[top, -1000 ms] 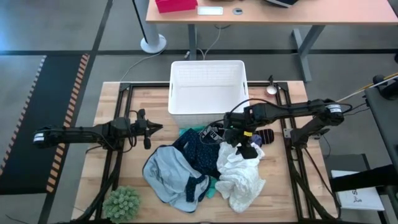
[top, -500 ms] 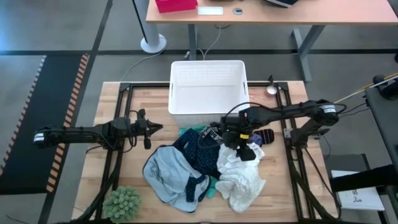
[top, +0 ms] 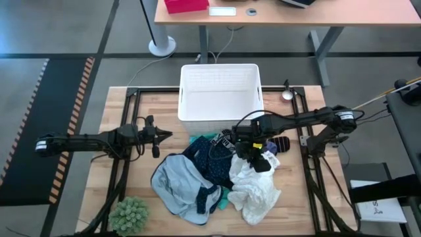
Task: Sort clothes
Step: Put the white socks into the white bin
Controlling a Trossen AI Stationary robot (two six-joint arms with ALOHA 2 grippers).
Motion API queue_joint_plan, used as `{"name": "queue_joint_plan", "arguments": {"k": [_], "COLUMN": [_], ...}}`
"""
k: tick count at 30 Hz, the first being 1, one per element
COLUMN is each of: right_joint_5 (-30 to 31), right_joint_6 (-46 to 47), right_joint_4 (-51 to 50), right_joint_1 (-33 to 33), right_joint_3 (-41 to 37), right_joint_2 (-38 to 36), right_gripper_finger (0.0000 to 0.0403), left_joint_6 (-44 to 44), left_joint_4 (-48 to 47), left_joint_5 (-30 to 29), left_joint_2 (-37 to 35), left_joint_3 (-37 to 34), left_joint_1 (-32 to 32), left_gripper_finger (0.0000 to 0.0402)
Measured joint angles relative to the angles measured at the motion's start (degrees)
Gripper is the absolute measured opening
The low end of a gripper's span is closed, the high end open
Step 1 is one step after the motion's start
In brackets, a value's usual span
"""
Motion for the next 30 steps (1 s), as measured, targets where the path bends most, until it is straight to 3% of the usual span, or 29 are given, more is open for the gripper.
{"name": "queue_joint_plan", "arguments": {"k": [8,22,30], "right_joint_5": [0.1,0.2,6.1], "right_joint_6": [-2.2,-2.3,-2.7], "right_joint_4": [0.0,-3.2,-5.5], "right_joint_1": [0.4,0.8,0.8], "right_joint_3": [0.0,4.4,11.5], "right_joint_2": [0.0,-0.8,-3.5], "right_gripper_finger": [0.0007,0.0001,0.0000], "left_joint_6": [0.0,0.0,0.0], "left_joint_4": [0.0,0.0,0.0], "left_joint_5": [0.0,0.0,0.0], "left_joint_2": [0.1,0.2,0.2], "left_joint_3": [0.0,0.0,0.0], "left_joint_1": [0.0,0.0,0.0], "left_gripper_finger": [0.0021,0.0021,0.0021]}}
